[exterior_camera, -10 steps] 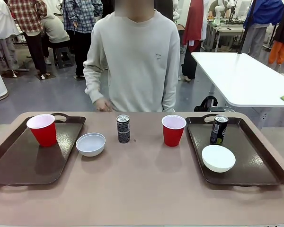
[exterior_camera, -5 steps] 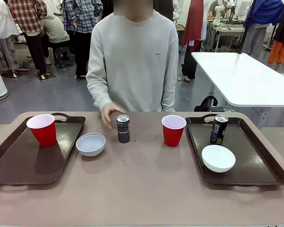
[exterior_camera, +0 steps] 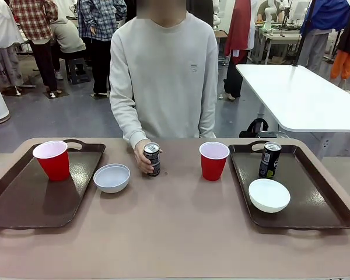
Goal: Prepare tableware on both trays.
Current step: Pick up a Picnic Bowl from the table and place it on a Handle tray.
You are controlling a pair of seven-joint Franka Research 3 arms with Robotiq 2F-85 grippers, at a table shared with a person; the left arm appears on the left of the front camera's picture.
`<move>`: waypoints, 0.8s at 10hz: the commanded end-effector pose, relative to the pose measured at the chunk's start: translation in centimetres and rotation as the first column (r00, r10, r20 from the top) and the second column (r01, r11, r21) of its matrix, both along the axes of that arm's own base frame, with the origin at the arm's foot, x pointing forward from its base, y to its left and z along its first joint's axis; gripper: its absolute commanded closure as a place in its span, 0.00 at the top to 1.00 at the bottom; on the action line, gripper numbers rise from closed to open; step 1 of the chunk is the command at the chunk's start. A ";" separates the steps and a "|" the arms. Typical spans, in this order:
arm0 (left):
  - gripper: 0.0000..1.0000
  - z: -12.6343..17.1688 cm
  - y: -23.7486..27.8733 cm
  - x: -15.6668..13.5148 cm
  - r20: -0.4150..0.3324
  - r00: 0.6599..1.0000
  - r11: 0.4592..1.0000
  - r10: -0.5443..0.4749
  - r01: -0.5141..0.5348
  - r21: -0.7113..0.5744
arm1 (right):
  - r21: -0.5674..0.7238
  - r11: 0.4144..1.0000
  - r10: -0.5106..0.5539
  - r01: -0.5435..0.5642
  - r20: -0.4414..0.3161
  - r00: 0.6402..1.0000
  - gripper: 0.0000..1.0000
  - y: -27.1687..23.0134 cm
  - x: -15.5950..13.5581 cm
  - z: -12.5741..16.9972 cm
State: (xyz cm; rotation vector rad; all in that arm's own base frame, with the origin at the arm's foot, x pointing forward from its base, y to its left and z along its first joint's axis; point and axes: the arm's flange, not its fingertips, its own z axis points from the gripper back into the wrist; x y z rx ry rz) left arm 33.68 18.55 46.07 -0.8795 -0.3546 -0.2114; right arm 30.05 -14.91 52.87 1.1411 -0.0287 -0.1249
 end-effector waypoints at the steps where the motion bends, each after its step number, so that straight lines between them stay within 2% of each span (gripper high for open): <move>1: 1.00 0.1 0.1 -0.1 0.003 1.000 1.000 -0.001 0.001 -0.011 | 0.012 1.000 -0.007 0.007 0.005 1.000 0.90 0.2 0.0 0.2; 5: 1.00 0.0 0.0 0.0 0.000 1.000 1.000 0.000 0.000 0.000 | 0.012 1.000 -0.007 0.007 0.005 1.000 0.90 0.2 0.0 0.2; 7: 1.00 3.3 -7.3 0.9 0.123 0.989 0.980 -0.087 0.063 0.188 | 0.012 1.000 -0.007 0.007 0.005 1.000 0.90 0.2 0.0 0.2; 8: 1.00 4.1 -10.6 1.7 0.145 0.984 0.959 -0.105 0.062 0.276 | 0.012 1.000 -0.007 0.007 0.005 1.000 0.90 0.2 0.0 0.2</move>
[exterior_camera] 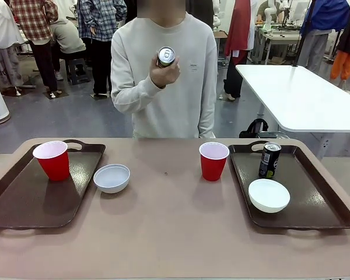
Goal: Prepare tableware on both trays.
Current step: Pick up a Picnic Bowl from the table and place it on a Handle tray.
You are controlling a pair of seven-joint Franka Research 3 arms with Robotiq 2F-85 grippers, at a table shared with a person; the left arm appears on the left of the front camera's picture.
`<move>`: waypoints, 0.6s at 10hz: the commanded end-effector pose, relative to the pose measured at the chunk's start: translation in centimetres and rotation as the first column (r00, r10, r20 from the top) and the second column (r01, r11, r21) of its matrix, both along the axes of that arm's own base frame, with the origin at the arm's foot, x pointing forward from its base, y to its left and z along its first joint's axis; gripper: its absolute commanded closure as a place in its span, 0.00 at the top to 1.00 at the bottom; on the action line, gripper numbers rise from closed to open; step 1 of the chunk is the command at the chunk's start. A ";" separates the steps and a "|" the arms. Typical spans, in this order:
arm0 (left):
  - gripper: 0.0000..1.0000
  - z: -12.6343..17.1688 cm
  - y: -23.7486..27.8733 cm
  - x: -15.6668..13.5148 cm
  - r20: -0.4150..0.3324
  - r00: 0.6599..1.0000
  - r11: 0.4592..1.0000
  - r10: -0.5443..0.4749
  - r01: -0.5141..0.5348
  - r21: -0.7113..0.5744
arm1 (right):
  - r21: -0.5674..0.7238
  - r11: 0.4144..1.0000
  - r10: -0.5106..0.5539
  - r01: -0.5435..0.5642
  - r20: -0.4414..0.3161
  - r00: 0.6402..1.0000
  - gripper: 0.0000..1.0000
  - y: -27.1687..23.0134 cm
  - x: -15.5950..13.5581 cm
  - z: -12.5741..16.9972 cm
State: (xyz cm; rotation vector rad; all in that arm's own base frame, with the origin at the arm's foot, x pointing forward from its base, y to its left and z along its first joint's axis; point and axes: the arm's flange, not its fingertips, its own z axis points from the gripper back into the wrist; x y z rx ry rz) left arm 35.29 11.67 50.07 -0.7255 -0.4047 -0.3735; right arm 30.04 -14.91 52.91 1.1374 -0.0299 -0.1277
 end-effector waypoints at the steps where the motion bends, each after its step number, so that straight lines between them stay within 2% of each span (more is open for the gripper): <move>1: 1.00 0.6 -6.7 0.2 0.059 0.998 0.987 0.013 -0.022 0.161 | 0.016 1.000 -0.004 0.004 0.006 1.000 0.90 0.2 0.0 0.2; 3: 1.00 0.0 -11.6 0.0 0.102 0.994 0.952 -0.029 -0.004 0.305 | 0.016 1.000 -0.004 0.004 0.006 1.000 0.90 0.2 0.0 0.2; 5: 1.00 -3.0 -17.4 -1.1 0.212 0.973 0.872 -0.093 -0.024 0.490 | 0.016 1.000 -0.004 0.004 0.006 1.000 0.90 0.2 0.0 0.2; 6: 1.00 -4.2 -18.9 -1.6 0.259 0.958 0.850 -0.119 -0.037 0.525 | 0.016 1.000 -0.004 0.004 0.006 1.000 0.90 0.2 0.0 0.2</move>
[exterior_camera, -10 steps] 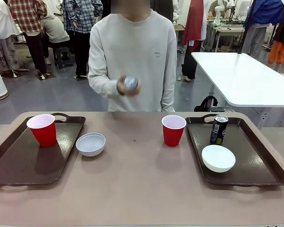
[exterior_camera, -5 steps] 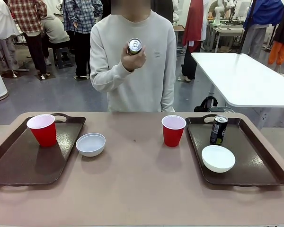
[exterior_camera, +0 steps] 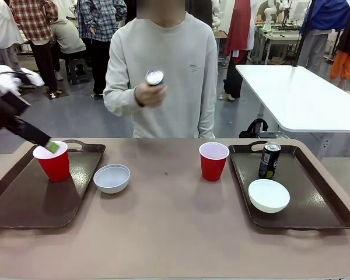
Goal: Prepare tableware on both trays.
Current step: Pick up a Picnic Bowl from the table and place it on a Handle tray.
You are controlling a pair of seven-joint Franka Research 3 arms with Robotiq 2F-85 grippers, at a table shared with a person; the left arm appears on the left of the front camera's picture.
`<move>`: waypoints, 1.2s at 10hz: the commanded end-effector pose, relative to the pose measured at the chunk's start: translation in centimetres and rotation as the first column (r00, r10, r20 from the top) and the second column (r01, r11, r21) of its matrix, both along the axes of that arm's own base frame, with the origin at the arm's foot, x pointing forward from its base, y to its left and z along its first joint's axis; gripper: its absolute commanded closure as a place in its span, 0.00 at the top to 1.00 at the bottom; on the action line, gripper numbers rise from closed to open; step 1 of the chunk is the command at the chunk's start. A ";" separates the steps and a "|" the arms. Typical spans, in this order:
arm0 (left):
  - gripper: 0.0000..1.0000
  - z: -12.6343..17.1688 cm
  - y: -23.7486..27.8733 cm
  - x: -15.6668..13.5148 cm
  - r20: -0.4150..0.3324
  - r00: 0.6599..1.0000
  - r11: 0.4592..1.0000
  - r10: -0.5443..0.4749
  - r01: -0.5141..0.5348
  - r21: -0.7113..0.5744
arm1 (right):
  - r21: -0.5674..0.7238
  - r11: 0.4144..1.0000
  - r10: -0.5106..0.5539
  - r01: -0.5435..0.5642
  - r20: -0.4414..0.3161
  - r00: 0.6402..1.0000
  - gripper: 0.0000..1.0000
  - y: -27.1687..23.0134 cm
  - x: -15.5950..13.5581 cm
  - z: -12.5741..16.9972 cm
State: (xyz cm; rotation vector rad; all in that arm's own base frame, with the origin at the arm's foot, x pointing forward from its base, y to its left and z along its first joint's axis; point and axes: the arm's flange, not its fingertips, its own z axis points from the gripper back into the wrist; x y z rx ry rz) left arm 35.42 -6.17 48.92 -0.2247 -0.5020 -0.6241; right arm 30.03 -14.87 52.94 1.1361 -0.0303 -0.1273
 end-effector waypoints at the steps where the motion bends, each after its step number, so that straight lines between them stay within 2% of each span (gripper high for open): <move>1: 1.00 -3.8 -1.6 -1.3 0.108 0.994 0.994 0.027 -0.039 0.107 | 0.017 1.000 -0.004 0.004 0.005 1.000 0.90 0.1 0.0 0.1; 2: 1.00 -4.7 -1.1 -1.3 0.151 0.988 0.988 0.016 -0.038 0.147 | 0.017 1.000 -0.004 0.004 0.005 1.000 0.90 0.1 0.0 0.1; 3: 1.00 -4.9 -0.1 -1.5 0.145 0.989 0.990 0.008 -0.028 0.141 | 0.017 1.000 -0.004 0.004 0.005 1.000 0.90 0.1 0.0 0.1; 5: 1.00 0.4 8.1 -3.2 0.054 0.998 0.985 -0.017 0.007 0.173 | 0.017 1.000 -0.004 0.004 0.005 1.000 0.90 0.1 0.0 0.1; 7: 1.00 2.8 13.2 -5.5 -0.021 1.000 0.981 -0.018 0.022 0.195 | 0.017 1.000 -0.004 0.004 0.005 1.000 0.90 0.1 0.0 0.1; 10: 1.00 2.5 13.0 -5.6 -0.046 0.999 0.977 -0.021 0.030 0.210 | 0.017 1.000 -0.004 0.004 0.005 1.000 0.90 0.1 0.0 0.1; 12: 1.00 2.6 13.0 -5.5 -0.043 0.999 0.981 0.015 -0.007 0.194 | 0.017 1.000 -0.004 0.004 0.005 1.000 0.90 0.1 0.0 0.1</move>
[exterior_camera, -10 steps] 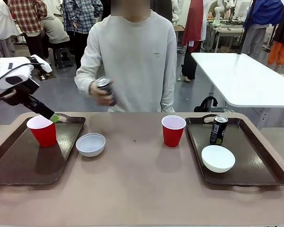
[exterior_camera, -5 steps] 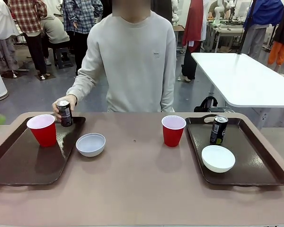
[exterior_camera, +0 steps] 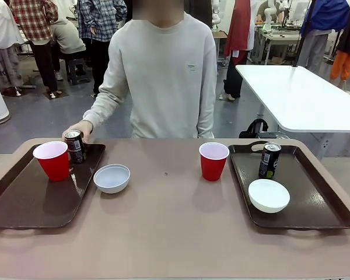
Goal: Prepare tableware on both trays.
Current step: Pick up a Picnic Bowl from the table and place it on a Handle tray.
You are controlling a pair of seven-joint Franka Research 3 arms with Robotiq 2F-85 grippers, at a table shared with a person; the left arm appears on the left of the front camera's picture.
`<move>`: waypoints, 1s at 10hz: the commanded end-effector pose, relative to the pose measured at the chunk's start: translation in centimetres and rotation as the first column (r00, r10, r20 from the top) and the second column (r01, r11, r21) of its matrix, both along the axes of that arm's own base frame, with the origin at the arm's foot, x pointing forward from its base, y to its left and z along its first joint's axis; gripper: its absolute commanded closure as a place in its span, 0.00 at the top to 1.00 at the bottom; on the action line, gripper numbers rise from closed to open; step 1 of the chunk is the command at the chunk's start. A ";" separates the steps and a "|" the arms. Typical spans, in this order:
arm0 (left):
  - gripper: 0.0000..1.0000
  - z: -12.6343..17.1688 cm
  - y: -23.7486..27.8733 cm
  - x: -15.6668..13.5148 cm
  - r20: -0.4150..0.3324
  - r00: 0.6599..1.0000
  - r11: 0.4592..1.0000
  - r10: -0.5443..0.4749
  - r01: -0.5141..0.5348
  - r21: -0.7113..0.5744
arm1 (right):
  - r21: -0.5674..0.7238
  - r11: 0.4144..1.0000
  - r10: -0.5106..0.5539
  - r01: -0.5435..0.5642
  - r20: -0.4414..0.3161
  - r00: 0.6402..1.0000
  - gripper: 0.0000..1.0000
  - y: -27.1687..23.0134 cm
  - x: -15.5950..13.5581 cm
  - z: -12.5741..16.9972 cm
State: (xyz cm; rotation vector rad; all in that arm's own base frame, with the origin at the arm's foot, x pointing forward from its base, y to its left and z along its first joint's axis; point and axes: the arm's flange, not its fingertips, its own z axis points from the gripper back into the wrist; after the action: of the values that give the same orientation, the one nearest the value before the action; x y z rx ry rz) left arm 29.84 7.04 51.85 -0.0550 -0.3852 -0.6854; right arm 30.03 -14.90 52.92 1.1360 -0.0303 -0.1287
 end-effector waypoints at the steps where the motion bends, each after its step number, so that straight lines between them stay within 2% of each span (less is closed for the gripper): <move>1: 1.00 0.0 0.7 -0.3 0.004 1.000 1.000 -0.005 0.005 0.008 | 0.017 1.000 -0.003 0.003 0.006 1.000 0.90 0.2 0.0 0.2; 7: 1.00 -0.1 0.9 -0.2 0.002 1.000 1.000 -0.022 0.022 0.001 | 0.017 1.000 -0.003 0.003 0.006 1.000 0.90 0.2 0.0 0.2; 9: 1.00 -1.0 -5.9 -0.3 0.020 0.991 0.988 0.130 -0.131 0.087 | 0.017 1.000 -0.003 0.003 0.006 1.000 0.90 0.2 0.0 0.2; 10: 1.00 -2.3 -9.3 -0.3 0.049 0.984 0.967 0.170 -0.176 0.183 | 0.017 1.000 -0.003 0.003 0.006 1.000 0.90 0.2 0.0 0.2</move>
State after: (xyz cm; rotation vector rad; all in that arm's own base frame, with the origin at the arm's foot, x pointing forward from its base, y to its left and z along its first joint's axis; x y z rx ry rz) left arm 30.79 2.06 53.15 0.0376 -0.3940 -0.6116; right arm 30.04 -14.87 52.95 1.1353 -0.0302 -0.1277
